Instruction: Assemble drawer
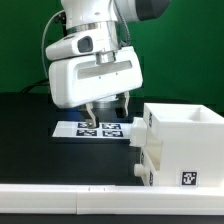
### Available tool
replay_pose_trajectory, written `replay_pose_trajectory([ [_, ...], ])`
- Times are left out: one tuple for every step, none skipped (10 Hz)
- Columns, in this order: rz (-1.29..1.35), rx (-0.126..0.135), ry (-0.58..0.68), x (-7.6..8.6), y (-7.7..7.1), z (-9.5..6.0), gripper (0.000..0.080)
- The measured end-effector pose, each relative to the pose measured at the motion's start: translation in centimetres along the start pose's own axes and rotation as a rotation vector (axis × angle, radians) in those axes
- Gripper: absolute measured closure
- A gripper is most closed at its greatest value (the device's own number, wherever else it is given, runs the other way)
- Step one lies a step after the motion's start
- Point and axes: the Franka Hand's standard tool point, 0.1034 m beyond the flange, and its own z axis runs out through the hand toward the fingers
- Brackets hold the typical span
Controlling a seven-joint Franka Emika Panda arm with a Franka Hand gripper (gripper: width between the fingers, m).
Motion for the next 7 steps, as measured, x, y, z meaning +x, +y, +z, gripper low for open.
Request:
replay_pose_trajectory([
  [-0.002, 0.0, 0.0, 0.0, 0.0, 0.0, 0.0151],
  [0.058, -0.01, 0.0, 0.0, -0.3, -0.1, 0.0151],
  [0.143, -0.028, -0.004, -0.3, -1.3, -0.3, 0.0151],
  [0.233, -0.029, -0.013, -0.5, -2.3, -0.7, 0.0151],
  [0.333, -0.041, -0.013, -0.3, -3.0, -1.5, 0.0151],
  [0.416, -0.042, -0.015, 0.1, -3.8, -1.6, 0.0151],
  [0.425, -0.038, -0.018, 0.1, -4.0, -1.5, 0.0151],
])
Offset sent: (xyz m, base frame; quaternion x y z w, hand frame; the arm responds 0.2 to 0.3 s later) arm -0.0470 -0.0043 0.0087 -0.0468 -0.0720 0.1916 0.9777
